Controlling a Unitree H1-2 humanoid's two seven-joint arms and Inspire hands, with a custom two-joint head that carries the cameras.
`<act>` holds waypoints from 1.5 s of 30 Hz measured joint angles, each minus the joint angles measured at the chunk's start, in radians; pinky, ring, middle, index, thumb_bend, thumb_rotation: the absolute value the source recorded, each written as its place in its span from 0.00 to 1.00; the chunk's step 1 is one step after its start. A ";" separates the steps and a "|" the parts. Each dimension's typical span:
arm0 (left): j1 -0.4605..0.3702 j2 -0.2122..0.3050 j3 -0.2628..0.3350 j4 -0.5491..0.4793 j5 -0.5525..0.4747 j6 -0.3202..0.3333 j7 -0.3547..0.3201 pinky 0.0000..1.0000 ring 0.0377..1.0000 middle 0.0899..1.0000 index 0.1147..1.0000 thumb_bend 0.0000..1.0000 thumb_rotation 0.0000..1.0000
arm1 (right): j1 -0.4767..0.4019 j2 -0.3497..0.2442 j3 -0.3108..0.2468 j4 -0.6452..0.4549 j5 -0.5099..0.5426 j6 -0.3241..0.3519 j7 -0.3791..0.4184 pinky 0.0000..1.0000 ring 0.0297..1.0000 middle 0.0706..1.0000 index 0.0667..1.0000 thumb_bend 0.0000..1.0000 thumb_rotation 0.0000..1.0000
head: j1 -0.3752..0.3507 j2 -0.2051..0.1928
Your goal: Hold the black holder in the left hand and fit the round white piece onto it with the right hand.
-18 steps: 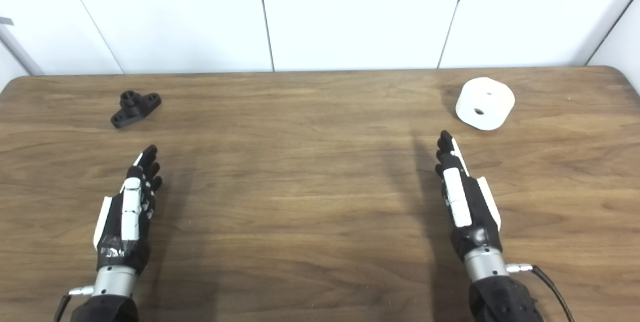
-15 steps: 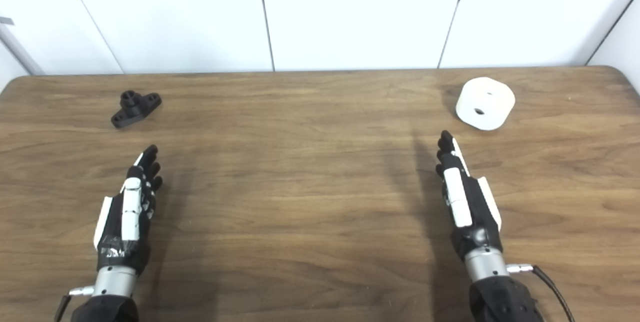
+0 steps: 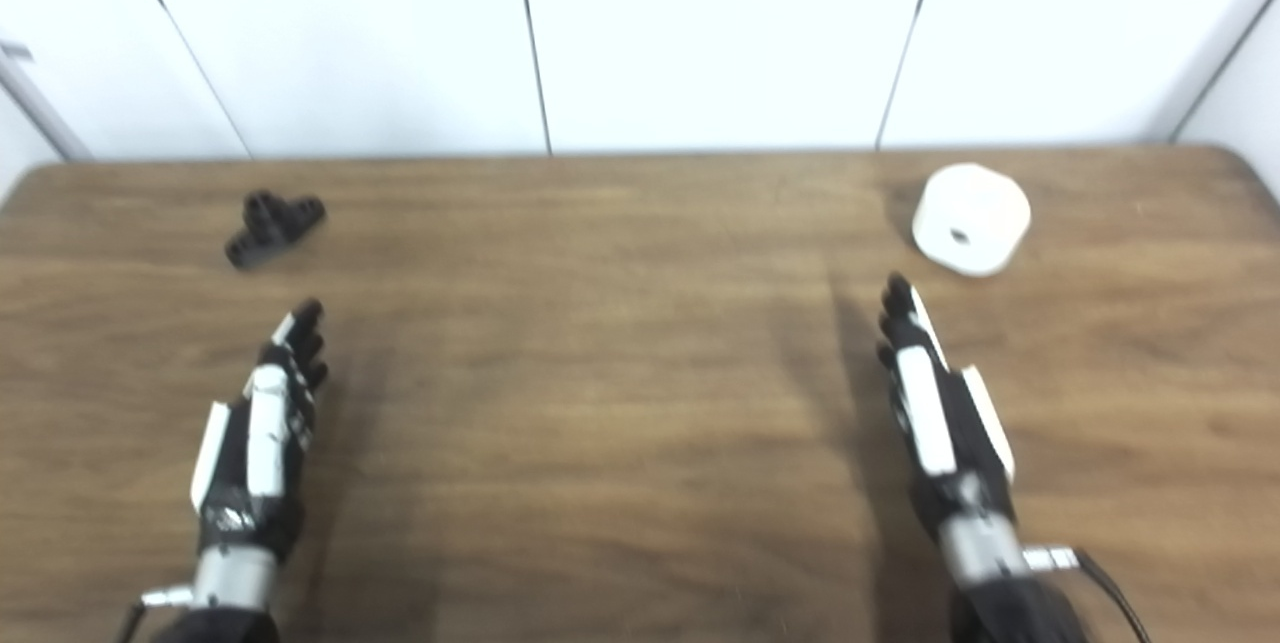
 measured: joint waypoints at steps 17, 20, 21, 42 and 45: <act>0.003 -0.016 -0.081 0.033 0.106 -0.040 0.036 1.00 1.00 1.00 0.96 0.46 0.94 | 0.005 -0.055 -0.017 0.063 0.084 -0.075 0.039 1.00 1.00 1.00 1.00 0.64 1.00 | 0.155 -0.115; 0.005 -0.018 -0.085 0.033 0.110 -0.039 0.042 1.00 1.00 1.00 0.97 0.49 0.91 | 0.007 -0.046 -0.020 0.063 0.076 -0.079 0.031 1.00 1.00 1.00 1.00 0.63 1.00 | 0.144 -0.118; 0.005 -0.018 -0.086 0.033 0.111 -0.039 0.043 1.00 1.00 1.00 0.97 0.50 0.91 | 0.009 -0.042 -0.020 0.063 0.072 -0.083 0.030 1.00 1.00 1.00 1.00 0.63 1.00 | 0.140 -0.115; -0.035 0.030 0.005 -0.156 0.289 0.192 0.071 1.00 1.00 0.96 0.91 0.87 0.35 | 0.019 -0.045 -0.012 0.058 0.053 -0.087 0.033 1.00 1.00 1.00 1.00 0.64 1.00 | 0.065 -0.084; -0.089 0.097 0.046 -0.160 0.301 0.233 0.065 1.00 1.00 0.96 0.91 0.87 0.33 | 0.021 -0.042 -0.008 0.054 0.052 -0.082 0.033 1.00 1.00 1.00 1.00 0.63 1.00 | 0.058 -0.081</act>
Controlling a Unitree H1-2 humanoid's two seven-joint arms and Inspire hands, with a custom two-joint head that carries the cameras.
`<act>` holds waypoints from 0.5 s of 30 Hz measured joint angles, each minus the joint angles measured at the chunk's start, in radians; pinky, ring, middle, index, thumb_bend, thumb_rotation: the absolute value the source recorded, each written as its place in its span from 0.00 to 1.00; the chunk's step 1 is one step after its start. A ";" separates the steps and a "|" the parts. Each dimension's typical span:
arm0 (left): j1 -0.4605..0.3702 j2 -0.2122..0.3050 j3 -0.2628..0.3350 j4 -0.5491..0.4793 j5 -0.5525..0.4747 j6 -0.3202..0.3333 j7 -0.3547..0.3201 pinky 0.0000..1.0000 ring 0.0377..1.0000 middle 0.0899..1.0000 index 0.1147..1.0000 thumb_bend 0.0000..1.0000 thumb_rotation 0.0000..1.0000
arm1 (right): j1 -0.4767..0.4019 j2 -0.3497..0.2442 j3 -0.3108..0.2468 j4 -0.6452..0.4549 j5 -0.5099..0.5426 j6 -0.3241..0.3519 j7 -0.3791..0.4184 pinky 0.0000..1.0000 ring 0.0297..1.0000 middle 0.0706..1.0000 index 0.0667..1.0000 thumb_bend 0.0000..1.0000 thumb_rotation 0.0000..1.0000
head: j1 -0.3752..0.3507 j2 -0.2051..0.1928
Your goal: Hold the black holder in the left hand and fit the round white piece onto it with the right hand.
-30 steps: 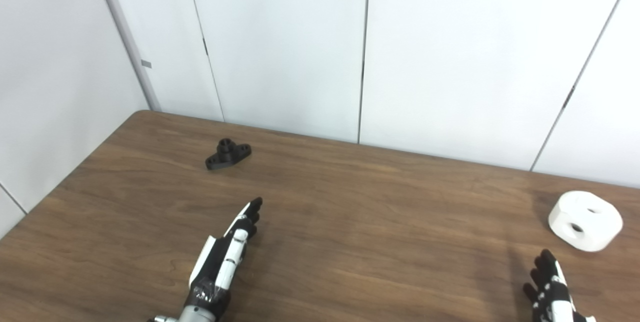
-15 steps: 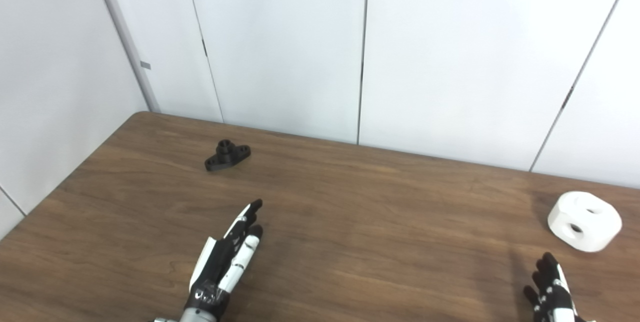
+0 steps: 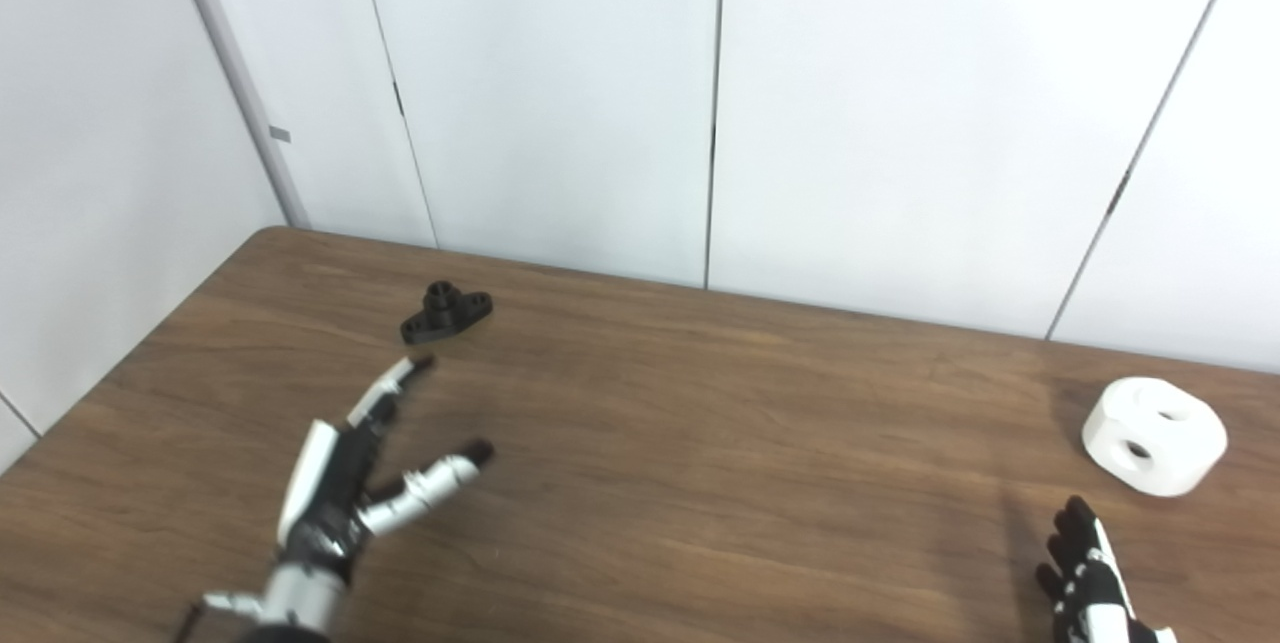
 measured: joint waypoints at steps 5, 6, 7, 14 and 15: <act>-0.064 0.090 0.017 0.001 0.062 0.089 -0.017 1.00 1.00 0.96 0.87 0.89 0.36 | 0.001 0.003 0.001 -0.010 0.000 0.012 -0.003 1.00 1.00 1.00 1.00 0.61 1.00 | -0.002 0.002; -0.075 0.103 0.018 0.003 0.078 0.101 -0.019 1.00 1.00 0.95 0.86 0.89 0.35 | 0.001 0.004 0.001 -0.012 0.000 0.014 -0.004 1.00 1.00 1.00 1.00 0.61 1.00 | -0.002 0.002; -0.085 0.115 0.018 0.005 0.089 0.108 -0.019 1.00 0.99 0.96 0.85 0.88 0.35 | 0.001 0.004 0.001 -0.014 -0.001 0.015 -0.004 1.00 1.00 1.00 1.00 0.61 1.00 | -0.002 0.002; -0.164 0.230 0.017 0.144 0.151 0.122 -0.029 1.00 1.00 0.96 0.82 0.88 0.31 | 0.001 0.006 0.005 -0.023 -0.009 0.028 -0.012 1.00 1.00 1.00 1.00 0.60 1.00 | -0.005 0.003; -0.171 0.235 0.016 0.159 0.157 0.122 -0.029 1.00 1.00 0.95 0.81 0.88 0.30 | 0.001 0.007 0.005 -0.025 -0.009 0.030 -0.013 1.00 1.00 1.00 1.00 0.60 1.00 | -0.003 0.003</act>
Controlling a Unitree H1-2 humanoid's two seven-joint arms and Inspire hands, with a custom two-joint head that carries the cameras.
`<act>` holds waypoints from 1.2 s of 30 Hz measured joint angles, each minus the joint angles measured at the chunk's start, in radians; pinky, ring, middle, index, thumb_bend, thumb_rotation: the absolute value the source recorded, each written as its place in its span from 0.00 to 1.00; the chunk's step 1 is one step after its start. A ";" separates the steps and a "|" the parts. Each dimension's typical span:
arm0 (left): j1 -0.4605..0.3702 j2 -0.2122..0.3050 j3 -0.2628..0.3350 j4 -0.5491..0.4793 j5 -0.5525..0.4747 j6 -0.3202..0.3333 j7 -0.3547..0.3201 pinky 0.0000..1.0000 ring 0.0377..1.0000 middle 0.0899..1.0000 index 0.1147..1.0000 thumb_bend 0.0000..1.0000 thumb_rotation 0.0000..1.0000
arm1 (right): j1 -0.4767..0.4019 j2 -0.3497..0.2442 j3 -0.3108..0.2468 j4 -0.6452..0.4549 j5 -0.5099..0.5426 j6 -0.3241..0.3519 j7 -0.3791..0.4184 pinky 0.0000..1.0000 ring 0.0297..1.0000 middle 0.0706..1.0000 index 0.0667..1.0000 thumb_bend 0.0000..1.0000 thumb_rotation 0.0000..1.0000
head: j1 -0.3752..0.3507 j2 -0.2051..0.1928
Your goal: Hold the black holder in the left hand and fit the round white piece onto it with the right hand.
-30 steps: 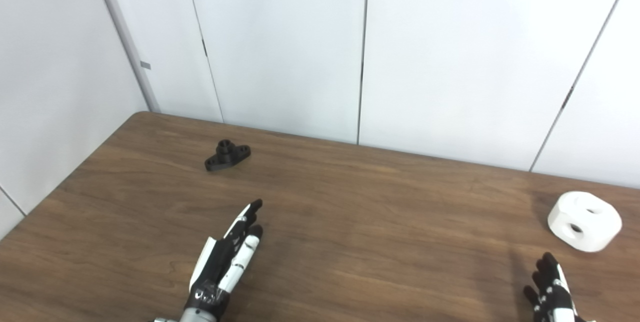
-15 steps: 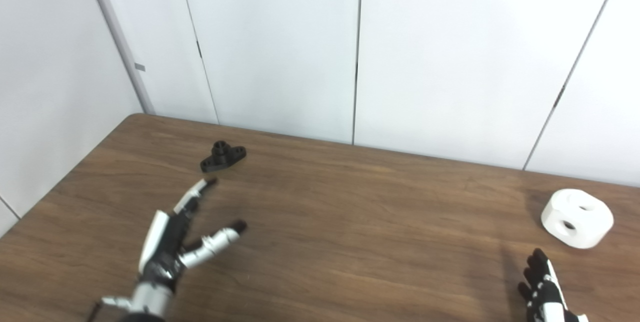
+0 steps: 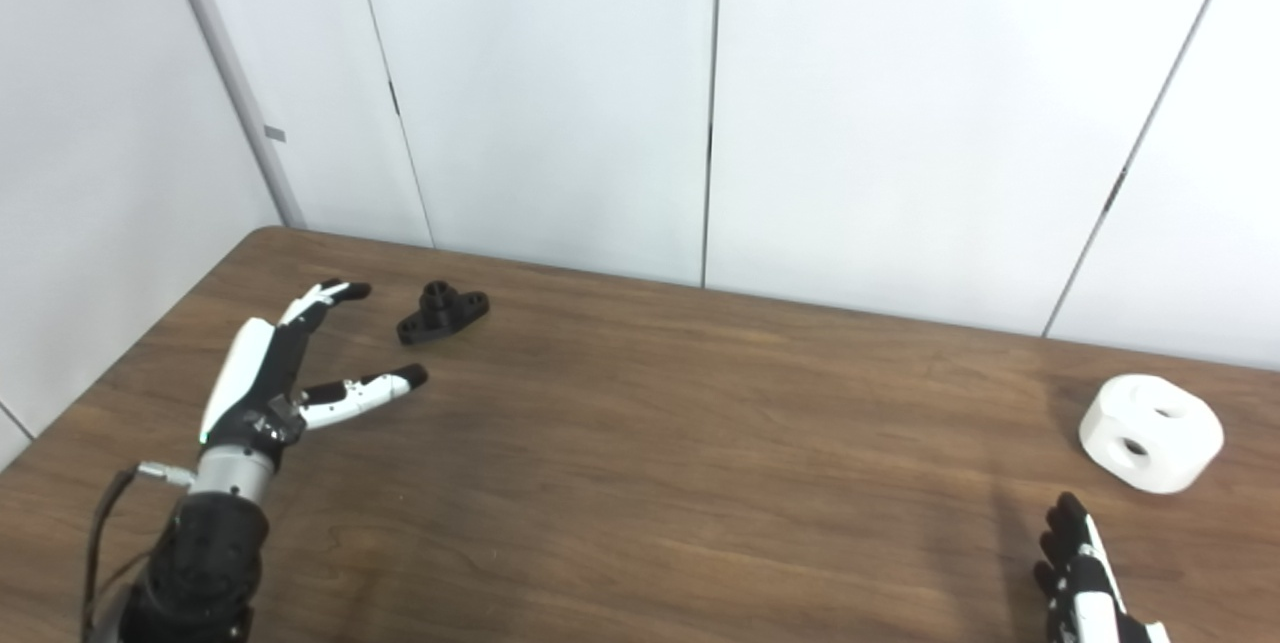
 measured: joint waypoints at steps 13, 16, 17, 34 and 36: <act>-0.141 0.102 -0.080 0.305 0.054 -0.005 -0.006 1.00 1.00 0.97 0.80 0.91 0.34 | 0.000 0.005 0.002 -0.019 -0.004 0.027 -0.009 1.00 1.00 1.00 1.00 0.57 1.00 | -0.003 0.005; -0.170 0.107 -0.101 0.358 0.061 -0.004 -0.007 1.00 1.00 0.97 0.80 0.90 0.34 | 0.001 0.005 0.004 -0.024 -0.004 0.032 -0.009 1.00 1.00 1.00 1.00 0.58 1.00 | -0.005 0.005; -0.182 0.108 -0.111 0.380 0.067 -0.004 -0.006 1.00 1.00 0.97 0.80 0.91 0.34 | 0.001 0.005 0.004 -0.027 -0.004 0.033 -0.009 1.00 1.00 1.00 1.00 0.58 1.00 | -0.005 0.006; -0.356 0.125 -0.168 0.685 0.078 -0.047 0.017 1.00 1.00 0.96 0.80 0.93 0.37 | 0.004 0.006 0.012 -0.042 -0.022 0.054 -0.020 1.00 1.00 1.00 1.00 0.53 1.00 | -0.012 0.005; -0.371 0.125 -0.176 0.708 0.078 -0.054 0.021 1.00 1.00 0.96 0.80 0.93 0.37 | 0.007 0.006 0.012 -0.045 -0.022 0.054 -0.020 1.00 1.00 1.00 1.00 0.52 1.00 | -0.012 0.005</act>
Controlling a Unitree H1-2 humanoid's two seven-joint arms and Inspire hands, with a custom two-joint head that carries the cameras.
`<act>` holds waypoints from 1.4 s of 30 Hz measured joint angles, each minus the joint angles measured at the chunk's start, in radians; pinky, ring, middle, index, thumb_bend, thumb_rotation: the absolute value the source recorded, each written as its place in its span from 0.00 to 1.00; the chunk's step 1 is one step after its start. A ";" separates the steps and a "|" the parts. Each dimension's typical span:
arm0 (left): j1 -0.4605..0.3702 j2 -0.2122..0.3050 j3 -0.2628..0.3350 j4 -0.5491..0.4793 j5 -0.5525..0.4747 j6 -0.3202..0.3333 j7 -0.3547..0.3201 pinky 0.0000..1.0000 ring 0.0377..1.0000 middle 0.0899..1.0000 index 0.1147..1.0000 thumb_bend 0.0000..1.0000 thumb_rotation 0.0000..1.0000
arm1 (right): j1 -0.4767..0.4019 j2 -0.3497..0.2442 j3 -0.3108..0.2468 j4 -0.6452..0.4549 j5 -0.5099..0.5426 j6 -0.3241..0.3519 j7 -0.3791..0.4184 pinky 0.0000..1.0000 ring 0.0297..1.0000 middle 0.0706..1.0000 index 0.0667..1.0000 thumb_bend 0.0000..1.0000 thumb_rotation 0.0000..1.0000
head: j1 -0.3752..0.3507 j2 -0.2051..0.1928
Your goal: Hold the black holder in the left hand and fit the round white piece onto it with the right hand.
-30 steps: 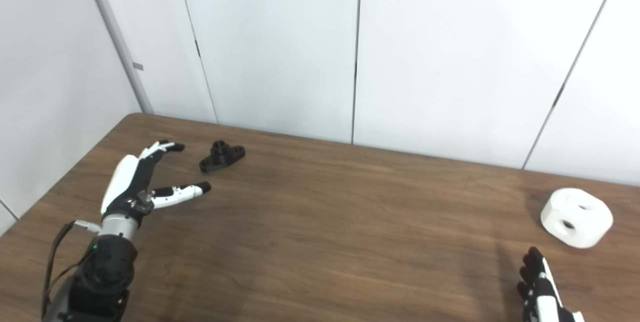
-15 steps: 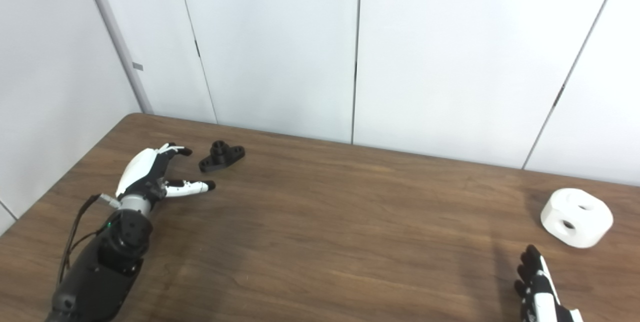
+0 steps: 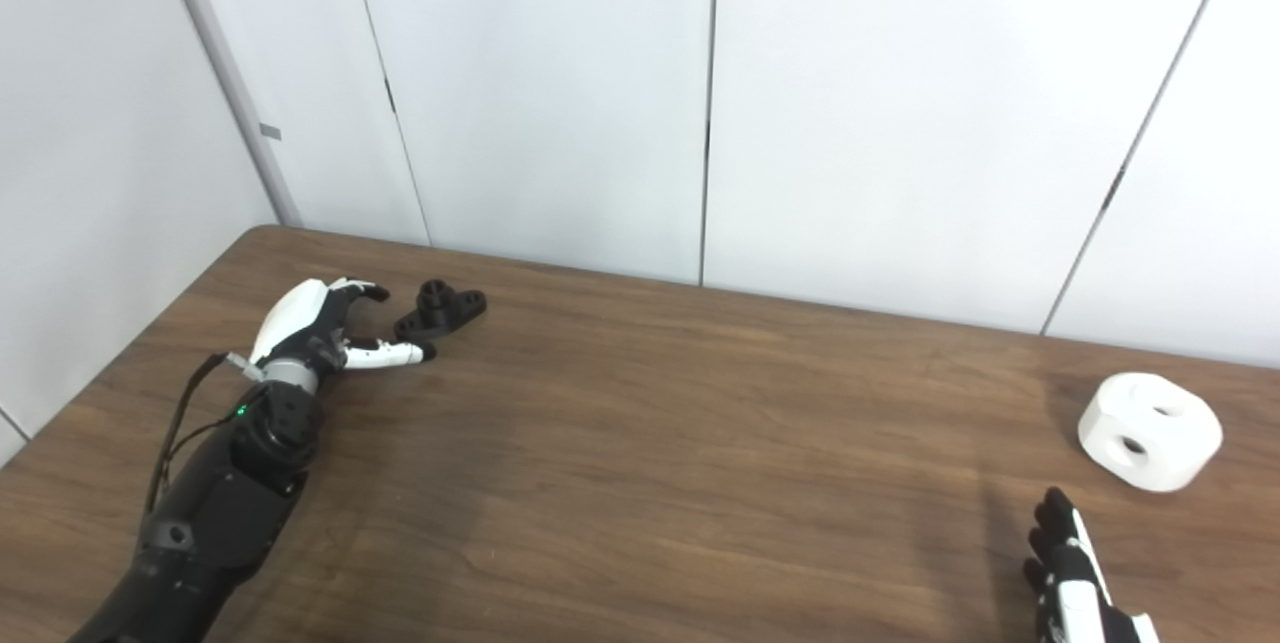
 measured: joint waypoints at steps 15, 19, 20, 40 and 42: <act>-0.086 -0.015 -0.049 0.138 -0.025 -0.038 0.031 1.00 1.00 0.96 0.77 0.89 0.33 | 0.006 0.000 0.002 -0.007 -0.002 0.000 -0.001 1.00 1.00 1.00 1.00 0.52 1.00 | -0.012 0.003; -0.093 -0.025 -0.057 0.174 -0.026 -0.068 0.062 1.00 1.00 0.95 0.77 0.90 0.33 | 0.006 0.001 0.002 -0.007 -0.002 0.000 -0.001 1.00 1.00 1.00 1.00 0.50 1.00 | -0.018 0.002; -0.095 -0.025 -0.058 0.181 -0.027 -0.072 0.067 1.00 1.00 0.95 0.76 0.90 0.33 | 0.006 0.001 0.002 -0.007 -0.003 0.000 -0.001 1.00 1.00 1.00 1.00 0.50 1.00 | -0.018 0.002; -0.098 -0.023 -0.071 0.194 -0.032 -0.061 0.095 1.00 1.00 0.92 0.70 0.89 0.30 | 0.006 0.001 0.003 -0.007 -0.007 0.001 -0.005 1.00 1.00 1.00 1.00 0.50 1.00 | -0.011 0.012; -0.098 -0.020 -0.071 0.194 -0.033 -0.060 0.094 1.00 1.00 0.92 0.68 0.88 0.30 | 0.006 0.001 0.002 -0.007 -0.006 0.001 -0.005 1.00 1.00 1.00 1.00 0.51 1.00 | -0.011 0.012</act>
